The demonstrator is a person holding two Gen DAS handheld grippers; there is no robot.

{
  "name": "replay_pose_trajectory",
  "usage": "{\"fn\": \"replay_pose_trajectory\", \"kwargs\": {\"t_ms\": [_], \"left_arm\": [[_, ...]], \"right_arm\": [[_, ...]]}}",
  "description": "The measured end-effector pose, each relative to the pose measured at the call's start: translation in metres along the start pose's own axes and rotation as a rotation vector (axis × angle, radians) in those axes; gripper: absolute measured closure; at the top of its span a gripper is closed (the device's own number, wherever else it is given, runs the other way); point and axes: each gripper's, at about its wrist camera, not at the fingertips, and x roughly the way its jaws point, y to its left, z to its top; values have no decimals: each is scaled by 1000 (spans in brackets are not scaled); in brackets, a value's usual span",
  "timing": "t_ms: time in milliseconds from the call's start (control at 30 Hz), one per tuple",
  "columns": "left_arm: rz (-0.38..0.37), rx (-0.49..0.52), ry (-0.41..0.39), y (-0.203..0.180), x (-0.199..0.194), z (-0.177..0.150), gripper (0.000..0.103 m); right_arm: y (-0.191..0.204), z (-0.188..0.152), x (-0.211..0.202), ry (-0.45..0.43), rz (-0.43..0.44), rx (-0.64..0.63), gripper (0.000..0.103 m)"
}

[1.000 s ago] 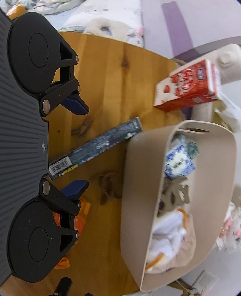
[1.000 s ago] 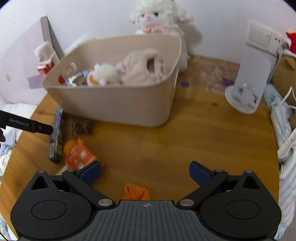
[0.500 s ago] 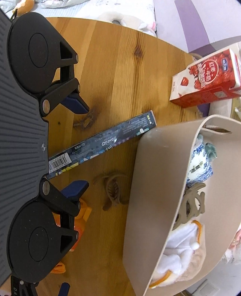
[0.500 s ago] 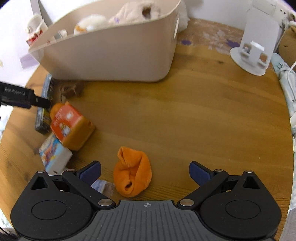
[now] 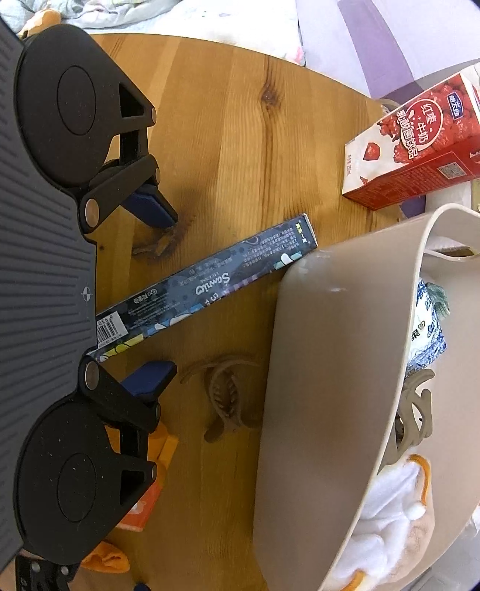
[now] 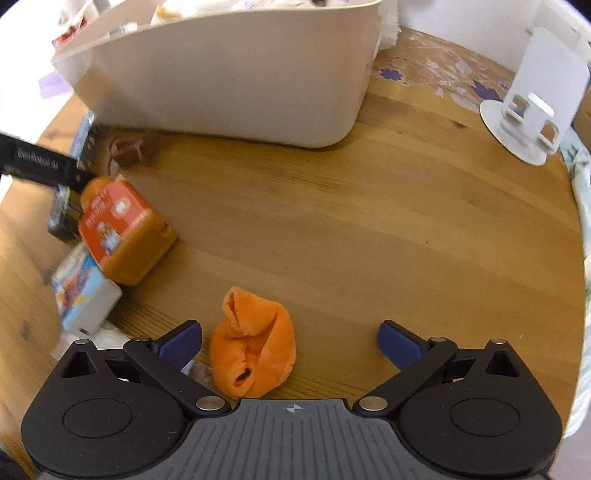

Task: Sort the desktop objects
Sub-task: 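Move both tools back toward the remaining items on the table, then grasp the orange sock with the right tool while the left grasps the dark blue toothpaste box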

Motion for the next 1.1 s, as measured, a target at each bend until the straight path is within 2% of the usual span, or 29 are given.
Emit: {"fn": "replay_pose_trajectory", "kwargs": {"t_ms": [67, 367, 400, 467, 500, 567, 633, 667, 733, 767, 833, 900, 933, 1100], "left_arm": [[4, -10, 3, 0, 1, 0, 17], [-7, 28, -13, 0, -2, -5, 16], [-8, 31, -20, 0, -2, -7, 16], [-9, 32, -35, 1, -5, -9, 21], [-11, 36, -46, 1, -7, -10, 28], [-22, 67, -69, -1, -11, -12, 44], [-44, 137, -105, -4, -15, -15, 64], [-42, 147, -104, -4, -16, -15, 65], [-47, 147, -107, -3, -17, -17, 68], [-42, 143, -108, -2, -18, -18, 69], [-42, 130, -104, 2, -18, -19, 72], [-45, 125, -104, 6, -19, -21, 73], [-49, 128, -102, 19, -17, -24, 74], [-59, 141, -104, 30, -20, -33, 80]], "right_arm": [[7, 2, 4, 25, -37, -41, 0], [9, 0, 2, -4, -34, -8, 0], [9, -1, 2, -8, -36, -7, 3], [9, -1, -1, -29, -37, -2, 11], [9, -1, -3, -39, -37, -3, 16], [7, -2, -6, -50, -34, -10, 24], [5, -2, -6, -60, -33, -12, 37], [4, -1, -7, -67, -32, -15, 42], [5, -3, -10, -81, -32, -16, 63], [5, -3, -11, -84, -32, -18, 67], [5, -4, -13, -84, -27, -18, 86], [6, -5, -14, -79, -14, -25, 89], [7, -7, -15, -78, -10, -25, 91], [9, -14, -18, -74, 3, 1, 92]]}}
